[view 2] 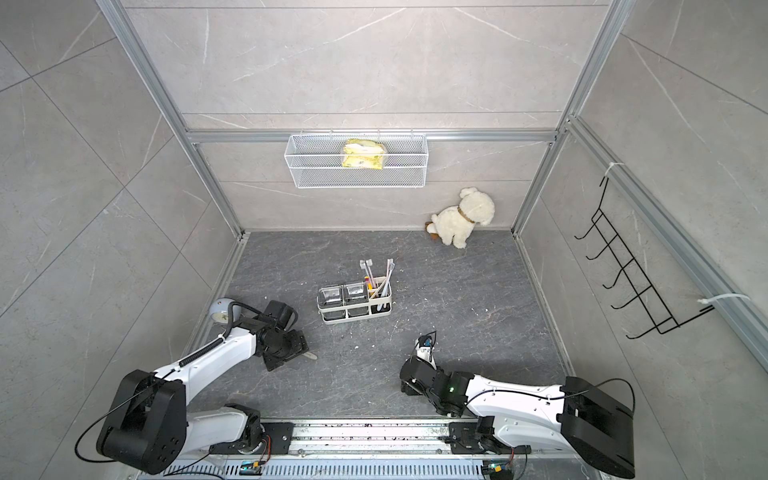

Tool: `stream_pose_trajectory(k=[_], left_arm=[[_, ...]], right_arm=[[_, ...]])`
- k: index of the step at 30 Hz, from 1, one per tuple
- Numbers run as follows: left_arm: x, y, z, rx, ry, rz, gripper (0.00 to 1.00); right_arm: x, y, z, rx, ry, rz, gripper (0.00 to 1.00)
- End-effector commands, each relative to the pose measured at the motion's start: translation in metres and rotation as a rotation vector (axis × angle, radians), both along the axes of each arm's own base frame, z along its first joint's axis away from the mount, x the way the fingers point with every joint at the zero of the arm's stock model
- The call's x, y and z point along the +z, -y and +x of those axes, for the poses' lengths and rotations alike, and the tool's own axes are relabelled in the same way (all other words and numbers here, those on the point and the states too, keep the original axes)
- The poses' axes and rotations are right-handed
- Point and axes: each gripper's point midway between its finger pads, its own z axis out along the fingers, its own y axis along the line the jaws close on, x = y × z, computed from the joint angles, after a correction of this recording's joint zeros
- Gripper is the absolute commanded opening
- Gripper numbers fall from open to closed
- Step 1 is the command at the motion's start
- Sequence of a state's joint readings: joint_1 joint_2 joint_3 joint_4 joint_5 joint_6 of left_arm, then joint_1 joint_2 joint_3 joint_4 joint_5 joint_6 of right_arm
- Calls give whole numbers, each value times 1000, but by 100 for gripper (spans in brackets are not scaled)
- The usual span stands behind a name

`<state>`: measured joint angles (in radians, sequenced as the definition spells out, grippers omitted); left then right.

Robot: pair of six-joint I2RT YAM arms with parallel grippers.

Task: Place the toothbrush into the toothbrush holder
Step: Move the toothbrush to the center of the board.

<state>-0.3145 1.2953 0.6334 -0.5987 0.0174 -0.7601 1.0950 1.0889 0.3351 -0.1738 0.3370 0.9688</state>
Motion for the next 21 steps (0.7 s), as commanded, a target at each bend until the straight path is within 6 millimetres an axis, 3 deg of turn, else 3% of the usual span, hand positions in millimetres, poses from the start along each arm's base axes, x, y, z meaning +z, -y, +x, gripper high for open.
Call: stream_pose_trajectory(k=[1,6,12,21], left_arm=[[0,9,23,16,51,-34,77],[-8,15,35,-23,29,-21,54],[-15,19,25,-58,4,-4,28],[-19,33,0,-120,-29,-1,16]], right_arm=[[-12,15,-7,-20,-28,-32,70],[-10,20,-7,-35,-21,-31,70],[-11,20,-7,-37,-20,-33,70],[-12,15,-5,-23,-31,-56,70]])
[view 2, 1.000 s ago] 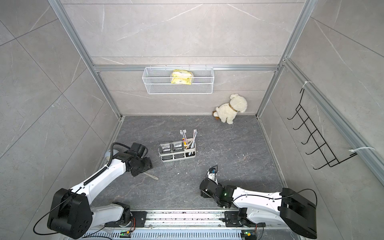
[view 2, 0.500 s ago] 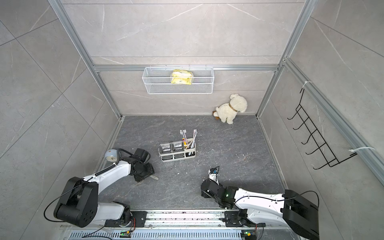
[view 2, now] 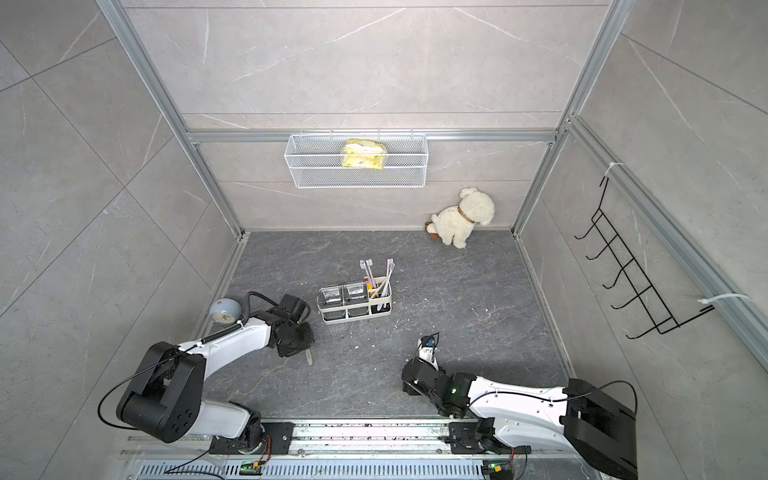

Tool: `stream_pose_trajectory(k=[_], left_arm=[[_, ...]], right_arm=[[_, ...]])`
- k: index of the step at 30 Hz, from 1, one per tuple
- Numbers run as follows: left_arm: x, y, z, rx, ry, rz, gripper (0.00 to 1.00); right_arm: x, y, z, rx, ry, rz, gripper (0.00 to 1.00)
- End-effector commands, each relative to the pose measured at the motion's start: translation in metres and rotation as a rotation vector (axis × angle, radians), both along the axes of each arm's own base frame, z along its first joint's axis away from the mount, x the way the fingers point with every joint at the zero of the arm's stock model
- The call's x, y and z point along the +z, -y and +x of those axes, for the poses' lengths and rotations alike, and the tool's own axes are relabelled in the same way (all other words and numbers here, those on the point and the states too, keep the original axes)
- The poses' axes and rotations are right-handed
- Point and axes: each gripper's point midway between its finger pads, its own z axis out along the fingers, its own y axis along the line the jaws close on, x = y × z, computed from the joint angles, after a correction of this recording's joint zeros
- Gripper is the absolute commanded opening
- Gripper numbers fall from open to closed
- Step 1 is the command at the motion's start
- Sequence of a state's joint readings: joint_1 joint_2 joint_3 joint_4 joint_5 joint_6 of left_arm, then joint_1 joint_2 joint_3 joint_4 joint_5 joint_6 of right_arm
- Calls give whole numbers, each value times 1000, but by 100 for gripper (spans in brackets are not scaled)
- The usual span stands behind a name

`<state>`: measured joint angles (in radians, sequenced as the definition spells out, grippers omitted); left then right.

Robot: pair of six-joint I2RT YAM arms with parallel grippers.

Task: Place the toothbrush into the toothbrush holder
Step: Move the toothbrush to the center of the board.

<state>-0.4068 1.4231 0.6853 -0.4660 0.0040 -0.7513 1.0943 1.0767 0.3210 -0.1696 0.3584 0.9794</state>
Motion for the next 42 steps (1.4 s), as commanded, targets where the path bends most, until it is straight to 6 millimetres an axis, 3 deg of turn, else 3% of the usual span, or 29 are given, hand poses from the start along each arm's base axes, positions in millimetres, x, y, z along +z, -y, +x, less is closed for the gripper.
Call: stream_pose_trajectory(k=[1,15,30,35,39,42], left_arm=[[-13,4,-30,-32,-92,11,16],[-28,83,-78,-227,-156,31,14],[-29,237,-81,-496,-87,-55,15],[-11,261,-68,-521,-21,-95,31],[17,264,-61,-534,42,-108,58],[43,260,-55,-540,105,-116,66]], right_arm=[[-11,11,-7,-3,-45,-59,70],[1,26,-7,-22,-22,-91,71],[16,36,-7,-36,-2,-114,71],[22,40,-8,-42,1,-116,71],[26,37,-8,-42,-4,-107,71],[28,24,-6,-32,-17,-78,74]])
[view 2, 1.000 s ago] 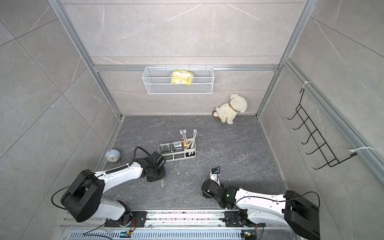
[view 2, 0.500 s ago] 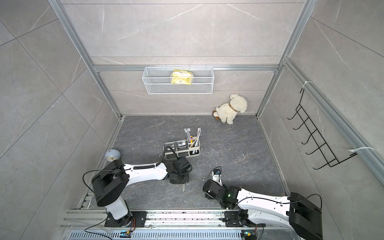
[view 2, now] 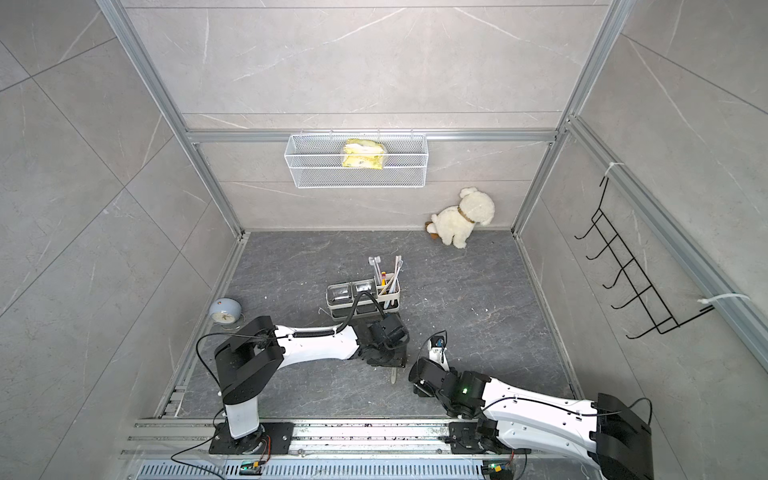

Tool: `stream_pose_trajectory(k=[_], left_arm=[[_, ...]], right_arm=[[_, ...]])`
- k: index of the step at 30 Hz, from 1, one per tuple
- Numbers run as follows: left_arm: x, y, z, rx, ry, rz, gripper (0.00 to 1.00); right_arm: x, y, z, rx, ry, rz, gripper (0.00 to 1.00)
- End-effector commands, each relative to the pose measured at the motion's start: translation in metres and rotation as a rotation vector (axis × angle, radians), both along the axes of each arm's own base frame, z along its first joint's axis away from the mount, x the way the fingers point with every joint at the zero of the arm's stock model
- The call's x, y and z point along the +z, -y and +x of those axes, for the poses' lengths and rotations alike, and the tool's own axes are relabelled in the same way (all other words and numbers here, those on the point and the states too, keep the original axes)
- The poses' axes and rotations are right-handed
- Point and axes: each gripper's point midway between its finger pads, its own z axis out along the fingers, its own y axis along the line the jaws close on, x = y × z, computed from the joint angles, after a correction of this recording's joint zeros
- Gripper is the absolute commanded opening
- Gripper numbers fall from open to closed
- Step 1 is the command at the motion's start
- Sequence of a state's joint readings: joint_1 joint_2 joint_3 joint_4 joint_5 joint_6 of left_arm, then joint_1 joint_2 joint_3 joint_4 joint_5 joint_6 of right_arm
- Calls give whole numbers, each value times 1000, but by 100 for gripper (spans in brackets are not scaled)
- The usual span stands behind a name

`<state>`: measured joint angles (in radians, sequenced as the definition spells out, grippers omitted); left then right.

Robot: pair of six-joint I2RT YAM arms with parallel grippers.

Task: Place the toothbrush into the toothbrush holder
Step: Move the toothbrush to the center of the board, then pick up the toothbrush from the center of the board.

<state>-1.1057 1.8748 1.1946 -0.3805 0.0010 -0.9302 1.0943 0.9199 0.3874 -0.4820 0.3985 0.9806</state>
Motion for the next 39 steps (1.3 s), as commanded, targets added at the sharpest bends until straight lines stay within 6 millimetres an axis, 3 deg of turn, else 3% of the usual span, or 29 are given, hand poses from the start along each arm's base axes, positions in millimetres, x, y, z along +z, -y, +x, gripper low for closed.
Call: stream_pose_trajectory(k=[1,5,13,17,20,23,26,30,39], left_arm=[[35,-15,4,-7,66,8,66],[61,-38,10,11,122,16,66],[77,-127,23,150,182,60,68],[84,-156,27,204,204,46,72],[85,-166,29,218,204,52,73],[82,-166,31,221,199,43,75],[78,-157,35,219,192,13,82],[70,-141,40,210,175,-34,90],[55,-80,57,203,116,-224,90]], right_arm=[[7,-14,4,-2,-11,28,75],[4,-42,11,34,-43,34,77],[-11,-85,29,55,-93,-47,77],[-27,-76,33,6,-129,-178,75],[-38,-70,31,-10,-150,-224,64],[-47,-67,28,-8,-161,-227,36],[-49,-61,24,-5,-153,-213,21],[-46,-53,17,15,-130,-145,13],[-37,-42,2,55,-92,17,10]])
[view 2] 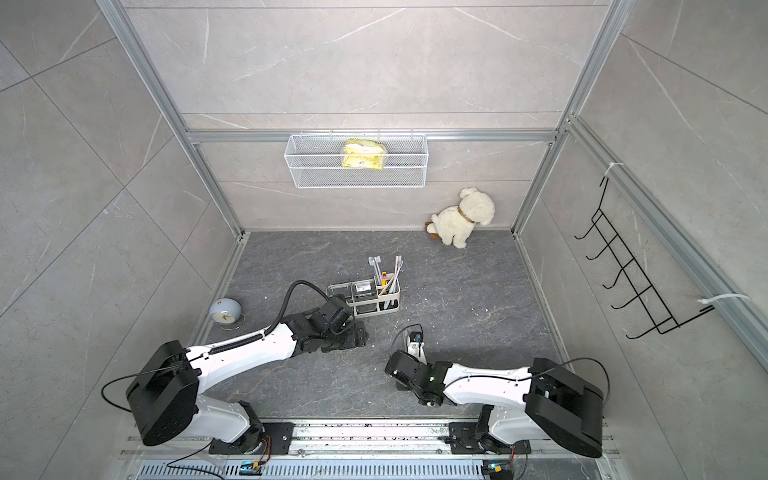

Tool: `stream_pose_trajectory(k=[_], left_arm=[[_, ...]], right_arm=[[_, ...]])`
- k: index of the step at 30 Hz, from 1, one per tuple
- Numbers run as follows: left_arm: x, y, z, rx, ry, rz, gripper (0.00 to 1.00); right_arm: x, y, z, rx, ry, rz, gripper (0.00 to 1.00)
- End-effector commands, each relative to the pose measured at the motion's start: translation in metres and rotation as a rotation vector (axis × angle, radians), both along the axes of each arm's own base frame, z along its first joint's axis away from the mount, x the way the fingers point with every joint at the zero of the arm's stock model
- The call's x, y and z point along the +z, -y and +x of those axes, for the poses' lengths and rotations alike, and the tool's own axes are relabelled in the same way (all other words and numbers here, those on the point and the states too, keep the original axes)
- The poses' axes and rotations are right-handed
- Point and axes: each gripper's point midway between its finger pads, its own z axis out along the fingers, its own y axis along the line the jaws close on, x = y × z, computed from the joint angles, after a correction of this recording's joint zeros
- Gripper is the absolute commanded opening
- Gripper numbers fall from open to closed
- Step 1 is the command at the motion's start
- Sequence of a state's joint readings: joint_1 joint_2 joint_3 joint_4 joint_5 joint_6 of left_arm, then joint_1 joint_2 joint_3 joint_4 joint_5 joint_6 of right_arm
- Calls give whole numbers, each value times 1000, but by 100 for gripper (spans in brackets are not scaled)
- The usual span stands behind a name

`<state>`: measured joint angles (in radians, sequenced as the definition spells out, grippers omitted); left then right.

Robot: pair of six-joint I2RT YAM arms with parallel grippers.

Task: Place the toothbrush into the toothbrush holder
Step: Pick up the toothbrush from the center of the board.

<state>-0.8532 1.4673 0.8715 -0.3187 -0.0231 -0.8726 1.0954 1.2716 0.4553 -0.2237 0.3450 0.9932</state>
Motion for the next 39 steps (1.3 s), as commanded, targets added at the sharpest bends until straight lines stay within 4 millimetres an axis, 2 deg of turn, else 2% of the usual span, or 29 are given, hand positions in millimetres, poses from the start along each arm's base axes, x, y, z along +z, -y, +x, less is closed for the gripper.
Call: stream_pose_trajectory(k=[1,6,9,15,23,32,35,39], left_arm=[[7,37,9,-20,10,-130,90],[2,71,7,-70,-2,-136,90],[-7,85,4,-79,-17,-148,90],[-18,100,5,-61,-40,-216,90],[-25,122,-3,-86,-65,-238,88],[-26,132,-5,-73,-83,-287,63],[-28,131,-6,-66,-89,-293,42],[-31,133,-6,-60,-93,-300,26]], right_arm=[[-9,4,-14,47,-35,30,9],[-5,-3,-19,90,-24,107,8],[0,-9,-21,118,-16,142,8],[14,-14,-23,168,17,182,7],[25,-17,-22,179,40,208,7],[32,-20,-17,177,71,218,7],[36,-21,-14,175,90,229,6],[40,-22,-12,172,107,239,6]])
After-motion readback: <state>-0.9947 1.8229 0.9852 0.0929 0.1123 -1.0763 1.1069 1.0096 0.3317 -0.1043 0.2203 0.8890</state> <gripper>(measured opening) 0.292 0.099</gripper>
